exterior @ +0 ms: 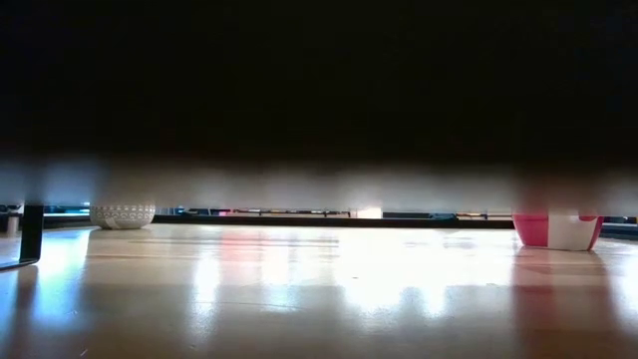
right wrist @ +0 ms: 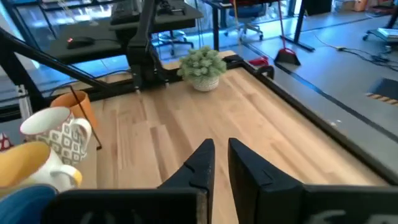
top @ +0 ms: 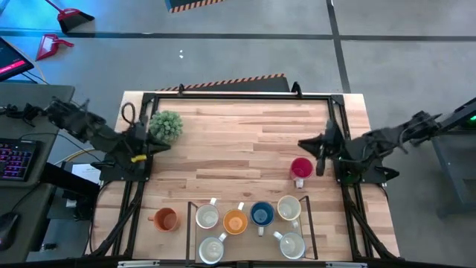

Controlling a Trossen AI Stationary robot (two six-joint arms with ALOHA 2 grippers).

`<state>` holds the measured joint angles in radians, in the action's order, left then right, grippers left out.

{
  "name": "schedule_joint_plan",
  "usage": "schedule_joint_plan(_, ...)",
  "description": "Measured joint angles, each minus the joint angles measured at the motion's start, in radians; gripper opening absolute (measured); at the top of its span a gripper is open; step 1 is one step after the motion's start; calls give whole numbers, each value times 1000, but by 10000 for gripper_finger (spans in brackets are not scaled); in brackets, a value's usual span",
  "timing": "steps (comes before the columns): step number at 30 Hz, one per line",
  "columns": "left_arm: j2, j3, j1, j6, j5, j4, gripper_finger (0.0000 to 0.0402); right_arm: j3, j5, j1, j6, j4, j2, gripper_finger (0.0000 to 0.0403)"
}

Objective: Place coffee mugs
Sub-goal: Put the orange mug on the shelf

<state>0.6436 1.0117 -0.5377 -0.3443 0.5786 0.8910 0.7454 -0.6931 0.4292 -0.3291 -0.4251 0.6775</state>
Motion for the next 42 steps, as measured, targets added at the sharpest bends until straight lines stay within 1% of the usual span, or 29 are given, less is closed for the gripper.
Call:
schedule_joint_plan(3, -16, -130, -24, -15, 7, -101, 5, -153, 20, -1, -6, 143, -56, 23)
schedule_joint_plan(6, -17, -237, -49, -38, 7, -202, 5, -246, 52, -1, -9, 245, -101, 23)
schedule_joint_plan(8, -18, -295, -69, -78, 8, -249, 5, -276, 72, -1, -9, 274, -125, 23)
schedule_joint_plan(11, -15, -363, -110, -144, 12, -294, 5, -291, 78, -1, -9, 273, -150, 23)
schedule_joint_plan(14, -18, -417, -155, -160, 61, -357, 5, -292, 76, -1, 12, 275, -163, 23)
schedule_joint_plan(16, -20, -425, -178, -152, 78, -395, 5, -292, 72, -4, 16, 275, -163, 23)
schedule_joint_plan(19, -28, -412, -196, -152, 50, -419, 5, -292, 69, -4, 16, 274, -163, 24)
schedule_joint_plan(21, -33, -378, -198, -162, 3, -417, 5, -292, 69, -4, 14, 274, -162, 24)
schedule_joint_plan(23, -35, -329, -198, -180, -8, -412, 5, -292, 66, -4, 7, 273, -162, 24)
schedule_joint_plan(25, -24, -259, -198, -195, -11, -346, 5, -292, 61, -4, -21, 273, -163, 24)
schedule_joint_plan(28, 26, -142, -197, -275, -23, -149, 5, -292, 41, -4, -99, 259, -163, 24)
schedule_joint_plan(31, 100, -45, -197, -382, -109, 28, 5, -292, 43, -4, -149, 213, -163, 24)
schedule_joint_plan(34, 164, 24, -197, -499, -231, 139, 6, -292, 47, -4, -169, 173, -162, 24)
schedule_joint_plan(38, 219, 57, -197, -639, -336, 199, 20, -292, 47, -4, -163, 172, -163, 24)
schedule_joint_plan(40, 239, 57, -197, -696, -392, 219, 33, -292, 47, -4, -163, 172, -163, 24)
schedule_joint_plan(42, 261, 54, -197, -748, -425, 228, 50, -292, 46, -4, -161, 172, -163, 24)
